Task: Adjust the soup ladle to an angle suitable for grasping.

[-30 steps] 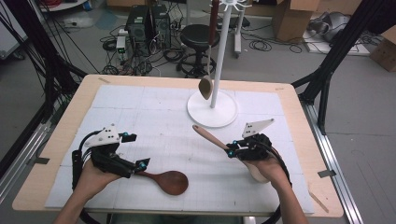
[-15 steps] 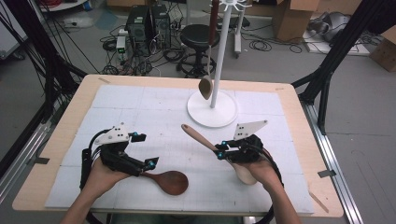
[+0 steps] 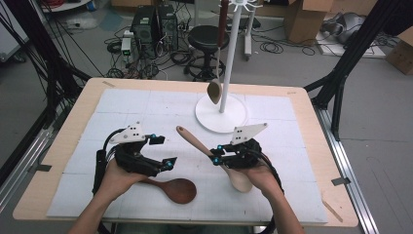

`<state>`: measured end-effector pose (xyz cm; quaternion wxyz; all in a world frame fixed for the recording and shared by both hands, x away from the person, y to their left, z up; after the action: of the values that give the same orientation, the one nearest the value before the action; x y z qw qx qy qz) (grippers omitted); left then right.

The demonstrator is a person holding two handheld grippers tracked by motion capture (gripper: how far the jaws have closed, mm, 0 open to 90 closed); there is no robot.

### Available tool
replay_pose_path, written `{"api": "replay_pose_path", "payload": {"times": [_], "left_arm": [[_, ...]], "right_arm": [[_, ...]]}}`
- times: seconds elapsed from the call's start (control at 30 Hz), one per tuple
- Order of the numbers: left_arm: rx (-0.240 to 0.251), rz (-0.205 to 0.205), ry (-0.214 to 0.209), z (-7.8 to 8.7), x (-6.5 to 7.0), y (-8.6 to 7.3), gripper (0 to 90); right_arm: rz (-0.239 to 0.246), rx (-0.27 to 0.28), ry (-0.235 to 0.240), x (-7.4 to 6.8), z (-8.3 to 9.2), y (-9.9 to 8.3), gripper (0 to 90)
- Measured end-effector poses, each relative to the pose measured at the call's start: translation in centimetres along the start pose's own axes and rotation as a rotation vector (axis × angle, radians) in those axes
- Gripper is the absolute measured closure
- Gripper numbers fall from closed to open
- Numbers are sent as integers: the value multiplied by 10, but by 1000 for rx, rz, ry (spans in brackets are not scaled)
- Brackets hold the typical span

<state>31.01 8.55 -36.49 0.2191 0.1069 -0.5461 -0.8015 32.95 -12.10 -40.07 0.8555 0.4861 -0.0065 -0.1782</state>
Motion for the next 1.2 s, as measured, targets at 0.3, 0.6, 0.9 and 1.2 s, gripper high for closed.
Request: {"api": "replay_pose_path", "payload": {"times": [0.3, 0.6, 0.9, 1.2], "left_arm": [[-4, -18, -6, -12, 5, 13, 211], [19, 9, 1, -17, 4, 22, 316], [45, 35, -5, -16, 2, 24, 460], [67, 49, -25, -15, 1, 27, 590]], "right_arm": [[13, 18, 29, -8, -11, 12, 763], [25, 22, 44, -15, -17, 19, 763], [30, 27, 43, -18, -20, 22, 763], [34, 36, 42, -19, -21, 26, 762]]}}
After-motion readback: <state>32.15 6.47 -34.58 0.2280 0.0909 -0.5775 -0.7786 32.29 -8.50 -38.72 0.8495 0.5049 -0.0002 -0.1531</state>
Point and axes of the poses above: each handheld gripper's, and its own axes: z roughly backward along the jaws, y roughly out of its top, x roughly to its right, the point moved 7 cm from there along -z, roughly forward along the jaws, and after that the axes turned 6 degrees about -z, right-handed, at the moved point
